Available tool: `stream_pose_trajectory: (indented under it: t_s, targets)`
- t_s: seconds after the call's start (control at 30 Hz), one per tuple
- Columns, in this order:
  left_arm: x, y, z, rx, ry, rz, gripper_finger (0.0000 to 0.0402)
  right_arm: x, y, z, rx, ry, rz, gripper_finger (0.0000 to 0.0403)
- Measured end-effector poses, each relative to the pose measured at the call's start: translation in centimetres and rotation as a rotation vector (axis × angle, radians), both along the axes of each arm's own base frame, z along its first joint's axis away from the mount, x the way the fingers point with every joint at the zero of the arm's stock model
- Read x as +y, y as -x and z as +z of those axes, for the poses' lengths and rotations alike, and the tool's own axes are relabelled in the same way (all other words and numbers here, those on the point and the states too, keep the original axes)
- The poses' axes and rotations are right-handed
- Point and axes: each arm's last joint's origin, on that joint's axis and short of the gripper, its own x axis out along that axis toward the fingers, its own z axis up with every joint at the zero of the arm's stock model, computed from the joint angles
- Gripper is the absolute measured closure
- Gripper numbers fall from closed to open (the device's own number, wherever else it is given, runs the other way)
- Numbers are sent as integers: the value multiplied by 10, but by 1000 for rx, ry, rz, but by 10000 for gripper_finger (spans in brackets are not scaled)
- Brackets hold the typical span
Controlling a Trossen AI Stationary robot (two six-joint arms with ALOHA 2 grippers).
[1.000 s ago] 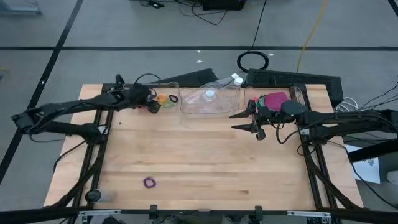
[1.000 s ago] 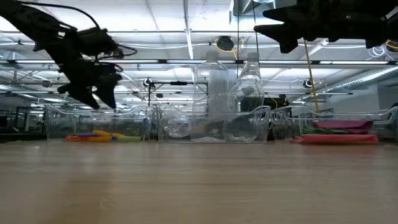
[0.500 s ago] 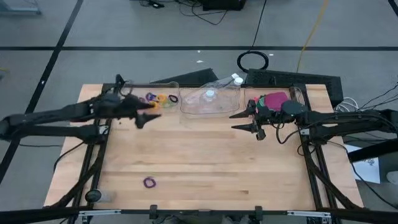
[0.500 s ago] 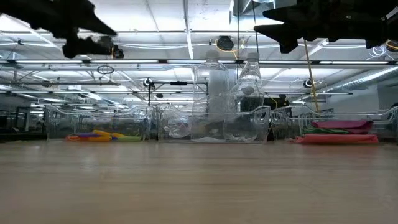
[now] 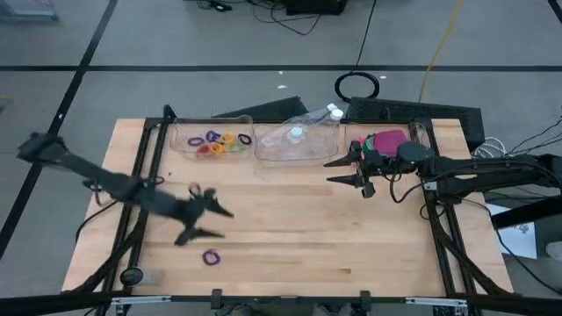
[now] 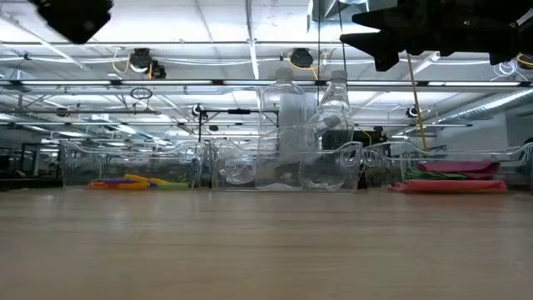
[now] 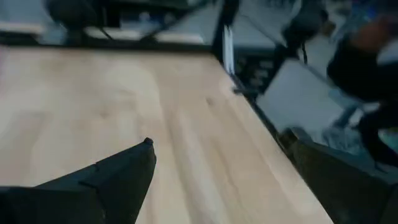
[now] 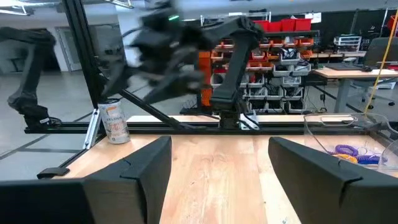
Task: Pick & Place Sports Items
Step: Put the violet spring keychain into the left transparent bin
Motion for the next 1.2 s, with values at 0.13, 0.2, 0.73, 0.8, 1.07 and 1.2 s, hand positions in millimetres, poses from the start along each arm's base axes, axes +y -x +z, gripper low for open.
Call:
stream_pose_trajectory:
  t_s: [0.13,0.2,0.73,0.8,1.07,1.2]
  targets:
    - [-36,-8,-31,148,4,-4,82,0,0,0,4,0,0,206]
    - [-48,-10,-47,240,30,2,82,0,0,-1,7,-1,0,206]
    - [-71,-4,-142,960,25,67,122,0,0,-1,9,-20,0,206]
    - [-71,-3,-144,962,6,60,137,0,0,-1,9,-20,0,206]
    - [-69,-4,-146,939,-28,84,203,0,0,-1,10,-20,-1,206]
    - [-69,-4,-147,926,-39,102,233,0,0,-1,10,-20,-1,206]
